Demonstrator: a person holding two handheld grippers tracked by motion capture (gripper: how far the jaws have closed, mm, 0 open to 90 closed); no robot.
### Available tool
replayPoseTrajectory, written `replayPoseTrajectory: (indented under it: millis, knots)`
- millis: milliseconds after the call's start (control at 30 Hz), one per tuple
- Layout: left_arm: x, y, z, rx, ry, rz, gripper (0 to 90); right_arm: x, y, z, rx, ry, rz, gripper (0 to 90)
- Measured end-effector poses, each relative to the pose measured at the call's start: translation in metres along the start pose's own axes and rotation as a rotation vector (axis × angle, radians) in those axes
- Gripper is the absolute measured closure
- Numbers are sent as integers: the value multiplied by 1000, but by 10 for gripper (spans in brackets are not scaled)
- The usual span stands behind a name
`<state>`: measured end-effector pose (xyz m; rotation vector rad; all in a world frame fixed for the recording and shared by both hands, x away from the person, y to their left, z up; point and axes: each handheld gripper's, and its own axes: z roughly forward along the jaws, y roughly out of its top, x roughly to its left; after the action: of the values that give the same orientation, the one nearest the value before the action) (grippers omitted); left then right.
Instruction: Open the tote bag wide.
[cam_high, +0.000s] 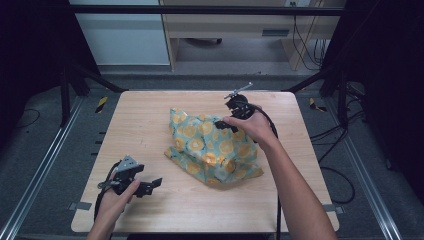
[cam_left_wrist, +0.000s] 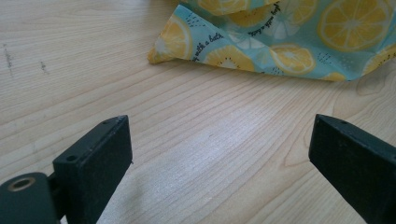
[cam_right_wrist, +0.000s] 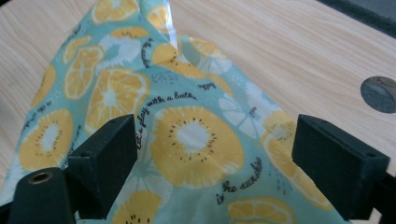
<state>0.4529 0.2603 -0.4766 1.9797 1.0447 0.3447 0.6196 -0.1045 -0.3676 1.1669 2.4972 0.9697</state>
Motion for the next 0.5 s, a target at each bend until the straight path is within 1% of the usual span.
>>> replayPoseTrajectory:
  millis: [67, 133, 200, 233, 267, 333, 367, 400, 433, 500]
  knots:
    - [-1, 0, 0, 1, 2, 4, 56, 1, -2, 4, 21, 3, -9, 147]
    - [-1, 0, 0, 1, 4, 5, 56, 3, -3, 6, 25, -5, -28, 220]
    - [-2, 0, -1, 0, 4, 6, 56, 4, -5, 7, 27, -11, -36, 348]
    - [-2, 0, -1, 0, 4, 8, 56, 5, -6, 7, 31, -4, -46, 453]
    - [-2, 0, -1, 1, 5, 9, 56, 6, -7, 8, 40, -2, -67, 543]
    - [-2, 0, -1, 1, 6, 11, 56, 8, -9, 8, 57, 7, -89, 697]
    - [-2, 0, -1, 1, 7, 7, 56, 9, -10, 8, 52, 10, -99, 776]
    - [-2, 0, -2, 0, 9, 9, 56, 10, -10, 8, 44, 19, -94, 846]
    - [-1, 0, -2, -1, 9, 7, 56, 10, -11, 7, 38, 31, -93, 887]
    - [0, 0, -2, -1, 13, 7, 56, 11, -11, 7, 46, 36, -100, 900]
